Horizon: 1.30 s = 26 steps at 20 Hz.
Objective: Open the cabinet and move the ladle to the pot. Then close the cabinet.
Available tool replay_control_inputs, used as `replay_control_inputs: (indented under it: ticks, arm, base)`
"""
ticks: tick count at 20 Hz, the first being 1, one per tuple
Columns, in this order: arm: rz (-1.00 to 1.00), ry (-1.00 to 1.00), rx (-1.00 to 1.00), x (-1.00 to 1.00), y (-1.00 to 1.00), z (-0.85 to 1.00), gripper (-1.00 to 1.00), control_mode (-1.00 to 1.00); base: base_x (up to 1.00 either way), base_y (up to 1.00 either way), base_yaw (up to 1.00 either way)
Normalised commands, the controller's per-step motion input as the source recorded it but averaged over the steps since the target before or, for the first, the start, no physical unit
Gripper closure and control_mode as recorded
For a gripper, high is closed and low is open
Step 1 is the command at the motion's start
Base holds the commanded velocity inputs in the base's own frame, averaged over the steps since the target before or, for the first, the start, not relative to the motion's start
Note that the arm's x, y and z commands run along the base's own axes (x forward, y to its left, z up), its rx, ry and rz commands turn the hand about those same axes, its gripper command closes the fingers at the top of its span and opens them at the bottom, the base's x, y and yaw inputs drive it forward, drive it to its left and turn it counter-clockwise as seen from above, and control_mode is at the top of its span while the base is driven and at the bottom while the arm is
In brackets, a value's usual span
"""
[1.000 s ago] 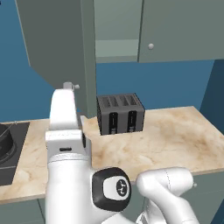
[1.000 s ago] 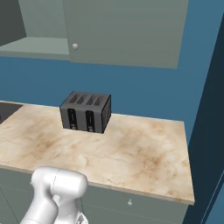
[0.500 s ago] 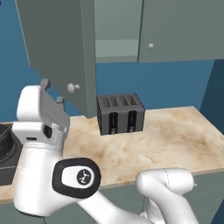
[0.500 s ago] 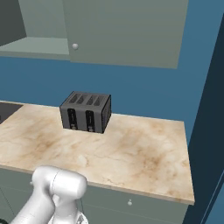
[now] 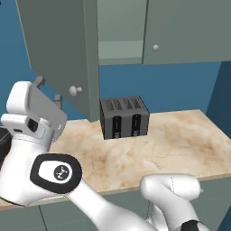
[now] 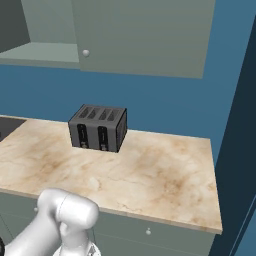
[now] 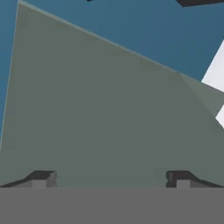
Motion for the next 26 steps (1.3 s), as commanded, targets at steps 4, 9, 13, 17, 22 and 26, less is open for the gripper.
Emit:
replay_control_inputs:
  ticks: [4, 9, 13, 17, 22, 26]
  arm:
    - [-0.1, 0.05, 0.05, 0.23, 0.0, 0.0, -1.0, -1.0]
    - [-0.1, 0.04, 0.07, 0.2, -0.03, 0.19, -1.0, -1.0]
    - [-0.1, 0.0, 0.05, 0.12, -0.14, 0.35, -1.0, -1.0]
    - [-0.1, 0.02, 0.06, 0.09, -0.24, 0.3, -1.0, -1.0]
    - [-0.08, 0.06, 0.06, 0.11, -0.44, 0.14, -1.0, -1.0]
    - [-0.07, 0.16, 0.1, 0.36, -0.7, 0.04, -1.0, -1.0]
  base:
    - [0.0, 0.0, 0.0]
    - [0.0, 0.0, 0.0]
    - [0.0, 0.0, 0.0]
    - [0.0, 0.0, 0.0]
    - [0.0, 0.0, 0.0]
    - [0.0, 0.0, 0.0]
